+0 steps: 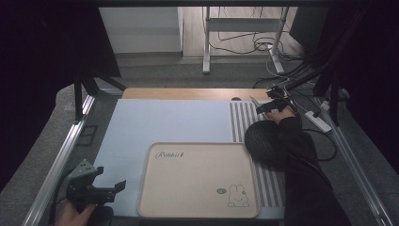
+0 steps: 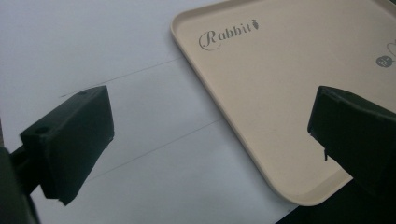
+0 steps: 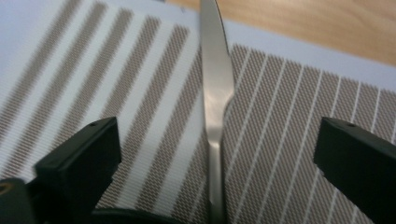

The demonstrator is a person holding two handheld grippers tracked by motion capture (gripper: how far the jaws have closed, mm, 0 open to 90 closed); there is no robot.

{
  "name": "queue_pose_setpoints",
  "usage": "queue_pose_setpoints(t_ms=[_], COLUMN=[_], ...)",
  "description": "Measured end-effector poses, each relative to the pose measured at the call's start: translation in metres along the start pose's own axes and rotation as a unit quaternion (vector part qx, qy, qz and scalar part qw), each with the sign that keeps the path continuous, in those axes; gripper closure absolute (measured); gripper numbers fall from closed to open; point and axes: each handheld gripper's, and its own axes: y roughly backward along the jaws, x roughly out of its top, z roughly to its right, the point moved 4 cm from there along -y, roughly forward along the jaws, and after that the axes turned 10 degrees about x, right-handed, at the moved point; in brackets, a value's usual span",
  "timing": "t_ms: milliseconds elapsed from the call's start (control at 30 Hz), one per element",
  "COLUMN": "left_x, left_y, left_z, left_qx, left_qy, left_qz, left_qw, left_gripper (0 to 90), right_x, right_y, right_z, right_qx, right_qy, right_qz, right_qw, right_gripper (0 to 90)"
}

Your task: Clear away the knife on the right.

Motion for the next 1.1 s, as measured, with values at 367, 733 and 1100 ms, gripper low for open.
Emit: queue_pose_setpoints(t_ms=[367,733,1100], left_x=[0.0,0.0,0.0], left_y=[0.0,0.0,0.0], left_z=[0.0,0.0,0.001], left_qx=[0.001,0.001,0.002], left_qy=[-0.002,-0.002,-0.003], left_qz=[-0.001,0.0,-0.001], left_qw=[1.0,1.0,1.0], left_gripper=[1.6,1.6,1.7], right_x=[-0.013,-0.021,-0.029], right_y=[-0.002,-0.002,0.008], right_z=[0.021,0.021,0.027], right_qx=[-0.017,-0.004,0.022], right_qy=[-0.019,0.011,0.005], right_qz=[-0.02,-0.054,-0.062], right_qw=[0.9995,0.9985,0.9978], right_gripper=[9.8,43.2,79.8])
